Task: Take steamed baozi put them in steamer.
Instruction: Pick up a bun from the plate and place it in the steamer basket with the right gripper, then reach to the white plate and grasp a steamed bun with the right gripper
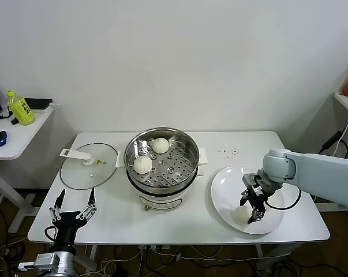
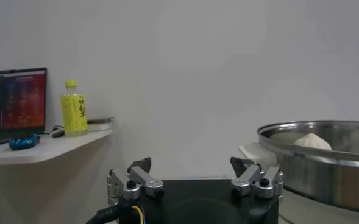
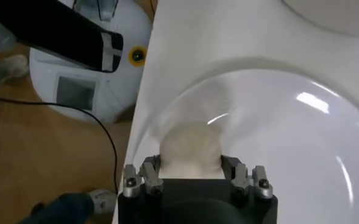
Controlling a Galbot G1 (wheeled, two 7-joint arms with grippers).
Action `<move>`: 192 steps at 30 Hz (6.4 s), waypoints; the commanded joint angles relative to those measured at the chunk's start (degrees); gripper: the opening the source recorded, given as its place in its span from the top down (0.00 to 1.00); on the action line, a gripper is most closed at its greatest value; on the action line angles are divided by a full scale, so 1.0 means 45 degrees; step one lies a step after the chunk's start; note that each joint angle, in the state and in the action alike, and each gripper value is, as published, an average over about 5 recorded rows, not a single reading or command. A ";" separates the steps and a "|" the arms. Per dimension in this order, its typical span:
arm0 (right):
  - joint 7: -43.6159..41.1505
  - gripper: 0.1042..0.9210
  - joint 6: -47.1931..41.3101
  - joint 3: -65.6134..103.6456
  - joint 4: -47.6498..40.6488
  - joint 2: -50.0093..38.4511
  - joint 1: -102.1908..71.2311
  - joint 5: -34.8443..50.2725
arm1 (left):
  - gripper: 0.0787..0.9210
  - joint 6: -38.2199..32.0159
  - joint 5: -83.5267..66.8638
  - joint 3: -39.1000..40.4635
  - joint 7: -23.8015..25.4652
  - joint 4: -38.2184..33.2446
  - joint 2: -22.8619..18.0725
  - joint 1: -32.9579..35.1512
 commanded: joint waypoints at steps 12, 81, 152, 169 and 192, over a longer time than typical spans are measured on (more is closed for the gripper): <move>-0.1231 0.32 0.3616 -0.0559 0.0667 0.1936 0.6355 -0.0382 | 0.12 0.0075 0.0340 -0.0055 0.0000 -0.0231 -0.0052 0.0129; -0.1577 0.34 0.5651 0.0773 -0.2346 0.9074 0.2528 -0.2910 | 0.12 0.0114 0.0422 -0.0287 -0.0143 -0.0291 -0.0291 0.0216; 0.1298 0.12 0.0136 -0.0020 0.1069 -0.3028 0.2573 -0.2520 | 0.12 0.0593 0.0324 0.0153 -0.0265 -0.0776 -0.0204 -0.0411; 0.0474 0.12 -0.0375 0.0941 0.0037 -0.2885 -0.0148 -0.2405 | 0.12 0.0524 0.0447 0.0280 -0.0259 -0.0597 -0.0297 -0.0409; 0.0328 0.12 -0.0261 0.3865 -0.1792 -0.1752 -0.3617 -0.2870 | 0.12 0.0445 0.0494 0.0238 -0.0255 -0.0475 -0.0304 -0.0213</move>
